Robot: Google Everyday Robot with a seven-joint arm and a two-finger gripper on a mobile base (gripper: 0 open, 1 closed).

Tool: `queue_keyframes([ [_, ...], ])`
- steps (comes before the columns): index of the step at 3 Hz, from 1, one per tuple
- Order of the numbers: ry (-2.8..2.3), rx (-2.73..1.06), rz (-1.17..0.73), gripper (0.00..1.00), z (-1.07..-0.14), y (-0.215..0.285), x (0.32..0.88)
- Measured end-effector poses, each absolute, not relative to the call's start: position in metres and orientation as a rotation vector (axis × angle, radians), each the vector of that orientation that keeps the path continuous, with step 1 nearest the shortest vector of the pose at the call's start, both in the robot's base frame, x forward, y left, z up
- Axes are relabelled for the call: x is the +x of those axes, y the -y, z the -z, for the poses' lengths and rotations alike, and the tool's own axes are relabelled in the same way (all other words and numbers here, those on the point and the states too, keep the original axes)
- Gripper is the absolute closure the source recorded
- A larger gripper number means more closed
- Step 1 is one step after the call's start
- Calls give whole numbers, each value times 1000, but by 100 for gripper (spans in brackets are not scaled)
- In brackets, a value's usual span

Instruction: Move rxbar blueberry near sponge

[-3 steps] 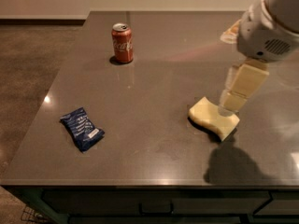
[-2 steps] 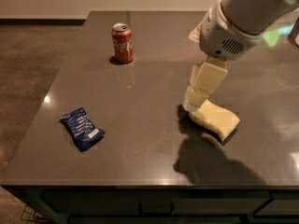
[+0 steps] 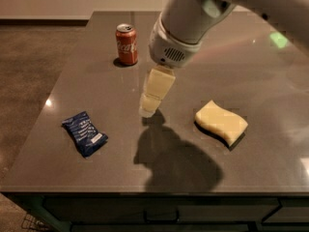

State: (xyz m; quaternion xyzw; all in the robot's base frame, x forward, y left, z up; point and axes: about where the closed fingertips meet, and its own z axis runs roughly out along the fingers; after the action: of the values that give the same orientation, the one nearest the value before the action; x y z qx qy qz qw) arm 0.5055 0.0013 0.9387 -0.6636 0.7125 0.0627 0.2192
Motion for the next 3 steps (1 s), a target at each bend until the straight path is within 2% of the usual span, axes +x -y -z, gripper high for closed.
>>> queue_keyframes([
  [3, -1963, -1994, -305, 0, -871, -102, 493],
])
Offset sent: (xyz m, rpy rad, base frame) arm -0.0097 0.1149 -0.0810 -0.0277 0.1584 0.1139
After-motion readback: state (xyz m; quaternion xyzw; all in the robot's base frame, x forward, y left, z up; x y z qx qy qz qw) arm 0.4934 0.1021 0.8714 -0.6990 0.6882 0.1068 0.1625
